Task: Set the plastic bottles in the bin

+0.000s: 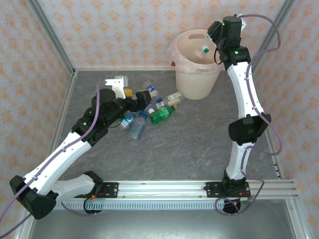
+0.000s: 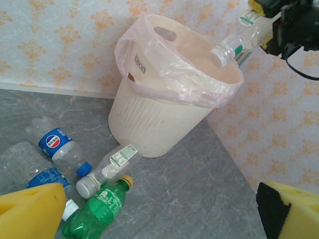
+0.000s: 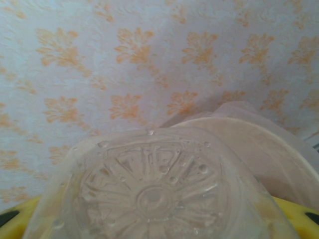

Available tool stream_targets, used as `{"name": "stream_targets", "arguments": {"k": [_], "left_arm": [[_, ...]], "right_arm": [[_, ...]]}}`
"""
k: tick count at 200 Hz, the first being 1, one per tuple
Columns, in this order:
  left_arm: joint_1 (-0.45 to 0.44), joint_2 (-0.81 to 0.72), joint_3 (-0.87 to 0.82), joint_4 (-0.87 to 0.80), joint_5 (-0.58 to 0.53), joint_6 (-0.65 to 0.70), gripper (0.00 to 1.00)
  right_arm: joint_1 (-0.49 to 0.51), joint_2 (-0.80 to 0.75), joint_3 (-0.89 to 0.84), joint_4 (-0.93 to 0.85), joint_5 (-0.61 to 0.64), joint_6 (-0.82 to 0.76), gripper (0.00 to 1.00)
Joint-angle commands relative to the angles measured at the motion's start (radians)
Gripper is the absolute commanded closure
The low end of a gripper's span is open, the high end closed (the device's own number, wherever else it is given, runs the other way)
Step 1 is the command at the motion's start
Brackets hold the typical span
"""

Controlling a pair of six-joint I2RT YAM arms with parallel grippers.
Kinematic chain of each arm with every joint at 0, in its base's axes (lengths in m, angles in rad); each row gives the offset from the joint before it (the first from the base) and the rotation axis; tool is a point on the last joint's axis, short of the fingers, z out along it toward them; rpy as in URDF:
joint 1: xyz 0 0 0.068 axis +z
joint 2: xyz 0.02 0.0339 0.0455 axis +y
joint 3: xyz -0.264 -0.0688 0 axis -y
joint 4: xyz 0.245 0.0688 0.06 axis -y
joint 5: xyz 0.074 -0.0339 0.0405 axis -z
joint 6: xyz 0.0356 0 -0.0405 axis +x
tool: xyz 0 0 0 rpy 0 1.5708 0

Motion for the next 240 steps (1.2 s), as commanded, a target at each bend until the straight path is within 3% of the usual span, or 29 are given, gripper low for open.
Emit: {"name": "stream_targets", "arguments": {"k": [1,46,79,91,103,121,240], "left_arm": [[0.000,-0.020,-0.014,-0.020,-0.028,-0.010,0.01],[-0.001,-0.014,-0.003,-0.026,-0.032,-0.003,0.01],[-0.001,-0.006,0.002,-0.034,-0.042,-0.001,0.01],[-0.001,-0.003,0.002,-0.036,-0.049,-0.002,0.01],[-0.001,-0.001,0.001,-0.035,-0.055,-0.004,0.01],[-0.001,0.003,-0.004,-0.031,-0.056,-0.004,0.01],[0.005,0.038,-0.050,-0.042,-0.151,-0.016,0.01]], "right_arm": [[-0.005,0.014,0.038,-0.006,0.081,-0.038,0.56],[-0.007,0.042,0.038,-0.020,0.114,-0.070,0.52],[-0.007,0.042,0.039,-0.035,0.113,-0.068,0.28],[-0.008,0.037,0.039,-0.039,0.106,-0.069,0.24],[-0.007,0.030,0.038,-0.039,0.098,-0.072,0.09],[-0.007,0.017,0.038,-0.040,0.083,-0.079,0.00],[0.045,-0.137,-0.085,-0.059,-0.005,-0.087,0.00]]}}
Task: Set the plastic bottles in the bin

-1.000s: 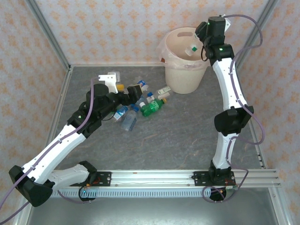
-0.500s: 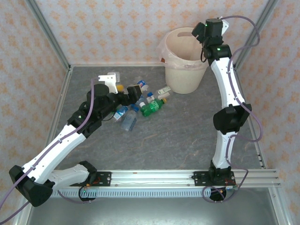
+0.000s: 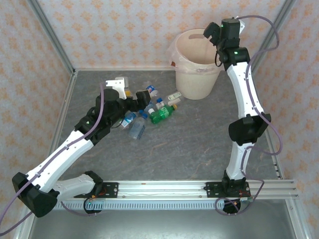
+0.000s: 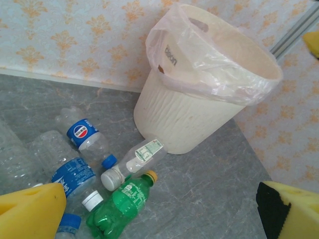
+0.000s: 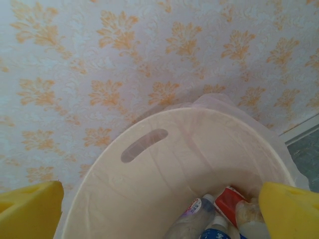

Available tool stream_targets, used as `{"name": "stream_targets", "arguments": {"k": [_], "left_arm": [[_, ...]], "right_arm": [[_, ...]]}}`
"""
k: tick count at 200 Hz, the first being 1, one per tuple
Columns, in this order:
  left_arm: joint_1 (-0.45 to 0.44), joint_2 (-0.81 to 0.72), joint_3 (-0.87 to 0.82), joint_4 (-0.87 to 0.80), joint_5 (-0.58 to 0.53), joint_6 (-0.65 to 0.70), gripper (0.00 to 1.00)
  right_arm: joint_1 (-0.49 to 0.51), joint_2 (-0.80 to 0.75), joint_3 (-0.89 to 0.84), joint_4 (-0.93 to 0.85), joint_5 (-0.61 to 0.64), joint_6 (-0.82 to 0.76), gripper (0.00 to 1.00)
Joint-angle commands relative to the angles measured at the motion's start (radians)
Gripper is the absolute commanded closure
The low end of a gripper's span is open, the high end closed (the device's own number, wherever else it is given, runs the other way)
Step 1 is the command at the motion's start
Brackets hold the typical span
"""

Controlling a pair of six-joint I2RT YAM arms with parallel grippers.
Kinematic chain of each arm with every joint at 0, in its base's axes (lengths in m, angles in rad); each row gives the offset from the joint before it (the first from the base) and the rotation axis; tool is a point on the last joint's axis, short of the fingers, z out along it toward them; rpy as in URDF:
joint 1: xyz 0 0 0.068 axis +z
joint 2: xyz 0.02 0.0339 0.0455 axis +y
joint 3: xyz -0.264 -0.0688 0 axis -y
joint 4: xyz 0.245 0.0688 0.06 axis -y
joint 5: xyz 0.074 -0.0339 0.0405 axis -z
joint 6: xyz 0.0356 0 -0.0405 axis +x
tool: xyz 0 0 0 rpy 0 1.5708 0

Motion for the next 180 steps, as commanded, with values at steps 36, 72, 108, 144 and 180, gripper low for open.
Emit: {"name": "stream_targets", "arguments": {"k": [36,72,108,144,180], "left_arm": [[0.047,0.042,-0.073,-0.058,-0.015,-0.030,0.01],[0.077,0.057,-0.164,-0.065,0.052,-0.057,0.01],[0.093,0.084,-0.234,-0.112,0.054,-0.064,0.01],[0.102,0.146,-0.275,-0.129,0.075,-0.058,0.05],[0.103,0.204,-0.290,-0.130,0.100,-0.062,0.11]], "right_arm": [[0.097,-0.149,-0.114,0.000,-0.029,-0.029,0.00],[0.160,-0.195,-0.141,-0.016,-0.020,-0.069,0.00],[0.196,-0.226,-0.162,-0.037,-0.036,-0.087,0.00],[0.223,-0.263,-0.226,-0.026,-0.065,-0.083,0.00],[0.236,-0.280,-0.249,-0.046,-0.066,-0.073,0.00]]}}
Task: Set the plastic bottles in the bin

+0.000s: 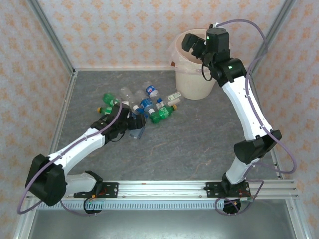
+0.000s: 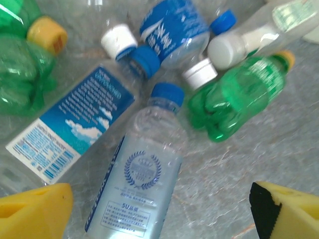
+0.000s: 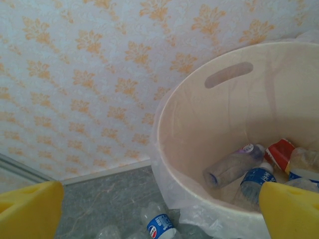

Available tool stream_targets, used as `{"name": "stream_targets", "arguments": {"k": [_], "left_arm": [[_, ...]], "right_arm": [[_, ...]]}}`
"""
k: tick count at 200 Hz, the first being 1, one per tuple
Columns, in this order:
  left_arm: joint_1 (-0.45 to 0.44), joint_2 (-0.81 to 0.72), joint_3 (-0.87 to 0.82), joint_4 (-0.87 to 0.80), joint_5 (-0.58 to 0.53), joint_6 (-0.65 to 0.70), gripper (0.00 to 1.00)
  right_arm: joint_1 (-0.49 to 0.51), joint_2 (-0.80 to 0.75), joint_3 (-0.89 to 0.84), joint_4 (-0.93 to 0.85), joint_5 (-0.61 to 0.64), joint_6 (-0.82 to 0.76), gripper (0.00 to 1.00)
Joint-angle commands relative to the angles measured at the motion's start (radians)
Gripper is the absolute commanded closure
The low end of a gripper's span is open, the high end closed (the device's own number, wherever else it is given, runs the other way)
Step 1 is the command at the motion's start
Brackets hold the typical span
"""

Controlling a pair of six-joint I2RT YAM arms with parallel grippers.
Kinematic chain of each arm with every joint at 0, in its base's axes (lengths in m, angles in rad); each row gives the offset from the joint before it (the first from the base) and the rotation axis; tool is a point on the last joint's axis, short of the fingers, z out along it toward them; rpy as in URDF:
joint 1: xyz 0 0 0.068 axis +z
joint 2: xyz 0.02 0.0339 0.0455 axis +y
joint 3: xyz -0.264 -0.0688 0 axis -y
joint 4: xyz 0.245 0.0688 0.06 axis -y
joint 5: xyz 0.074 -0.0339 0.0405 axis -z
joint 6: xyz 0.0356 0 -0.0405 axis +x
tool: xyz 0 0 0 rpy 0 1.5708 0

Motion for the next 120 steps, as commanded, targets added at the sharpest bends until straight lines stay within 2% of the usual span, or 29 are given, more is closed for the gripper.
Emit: {"name": "stream_targets", "arguments": {"k": [1,120], "left_arm": [[0.010,0.025,-0.014,-0.025,0.024,-0.005,0.11],[0.005,0.172,-0.058,0.061,0.101,0.025,0.17]], "right_arm": [[0.010,-0.039,-0.015,-0.023,-0.008,-0.005,0.00],[0.026,-0.110,-0.124,-0.014,-0.004,0.024,0.00]]}}
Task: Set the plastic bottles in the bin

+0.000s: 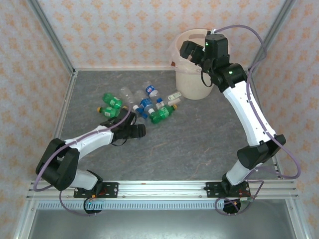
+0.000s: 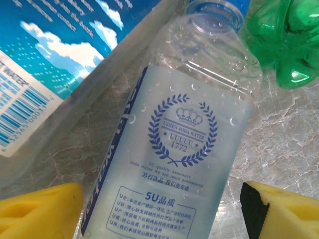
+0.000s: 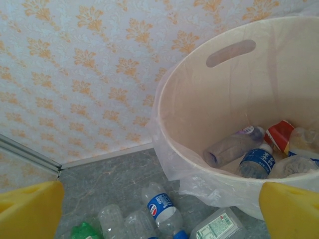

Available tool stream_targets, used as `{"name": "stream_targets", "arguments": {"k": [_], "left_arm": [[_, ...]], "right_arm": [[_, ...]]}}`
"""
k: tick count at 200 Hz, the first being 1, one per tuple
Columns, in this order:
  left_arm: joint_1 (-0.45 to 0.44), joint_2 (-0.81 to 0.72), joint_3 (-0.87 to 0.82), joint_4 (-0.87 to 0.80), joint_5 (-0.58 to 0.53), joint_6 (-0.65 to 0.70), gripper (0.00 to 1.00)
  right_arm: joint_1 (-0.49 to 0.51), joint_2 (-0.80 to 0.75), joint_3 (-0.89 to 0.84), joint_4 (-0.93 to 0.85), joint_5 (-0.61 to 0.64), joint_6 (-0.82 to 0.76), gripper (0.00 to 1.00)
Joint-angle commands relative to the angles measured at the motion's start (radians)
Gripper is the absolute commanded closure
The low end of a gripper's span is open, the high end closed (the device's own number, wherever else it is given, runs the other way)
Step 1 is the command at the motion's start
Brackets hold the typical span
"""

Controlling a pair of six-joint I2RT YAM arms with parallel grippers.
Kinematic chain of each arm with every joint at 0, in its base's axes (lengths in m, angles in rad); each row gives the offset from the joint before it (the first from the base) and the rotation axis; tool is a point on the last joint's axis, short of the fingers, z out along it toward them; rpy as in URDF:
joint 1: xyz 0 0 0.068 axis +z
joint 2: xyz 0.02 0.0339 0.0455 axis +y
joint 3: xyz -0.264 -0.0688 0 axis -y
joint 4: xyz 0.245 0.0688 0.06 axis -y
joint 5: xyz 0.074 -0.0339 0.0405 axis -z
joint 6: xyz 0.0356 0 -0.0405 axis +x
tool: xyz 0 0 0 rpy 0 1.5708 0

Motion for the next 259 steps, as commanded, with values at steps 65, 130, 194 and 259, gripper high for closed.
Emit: {"name": "stream_targets", "arguments": {"k": [65,130,194,259], "left_arm": [[-0.032,0.061,-0.004,0.052,0.020,0.010,0.18],[-0.045,0.117,0.012,0.047,-0.013,0.019,0.24],[-0.050,0.090,0.009,0.028,-0.054,0.033,0.40],[-0.067,-0.030,-0.014,0.049,-0.036,0.051,0.46]], "right_arm": [[0.007,-0.028,-0.024,0.011,-0.005,0.016,0.00],[0.006,-0.011,-0.008,-0.012,-0.032,0.010,0.00],[0.007,0.004,-0.003,-0.020,-0.048,0.018,0.00],[0.009,0.002,-0.012,-0.043,-0.019,0.040,0.00]]}}
